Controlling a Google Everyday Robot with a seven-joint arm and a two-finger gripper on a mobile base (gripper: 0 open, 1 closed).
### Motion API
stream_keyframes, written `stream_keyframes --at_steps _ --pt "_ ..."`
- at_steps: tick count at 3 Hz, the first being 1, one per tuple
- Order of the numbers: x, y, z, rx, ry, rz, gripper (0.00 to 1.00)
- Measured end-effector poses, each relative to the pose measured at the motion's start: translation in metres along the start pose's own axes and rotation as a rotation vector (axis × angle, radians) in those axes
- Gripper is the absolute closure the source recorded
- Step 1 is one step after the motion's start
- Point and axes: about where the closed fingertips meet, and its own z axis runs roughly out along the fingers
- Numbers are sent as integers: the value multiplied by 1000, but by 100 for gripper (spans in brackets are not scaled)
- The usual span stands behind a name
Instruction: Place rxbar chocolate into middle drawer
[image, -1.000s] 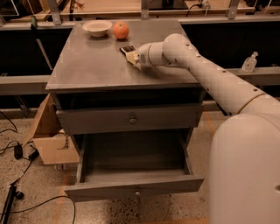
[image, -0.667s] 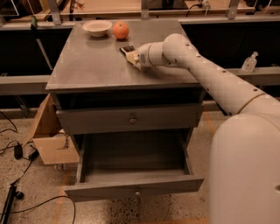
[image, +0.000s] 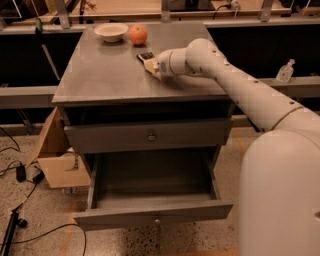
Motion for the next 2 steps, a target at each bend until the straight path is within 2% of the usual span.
stream_keyframes --at_steps 2 --pt "0 0 0 0 0 0 100"
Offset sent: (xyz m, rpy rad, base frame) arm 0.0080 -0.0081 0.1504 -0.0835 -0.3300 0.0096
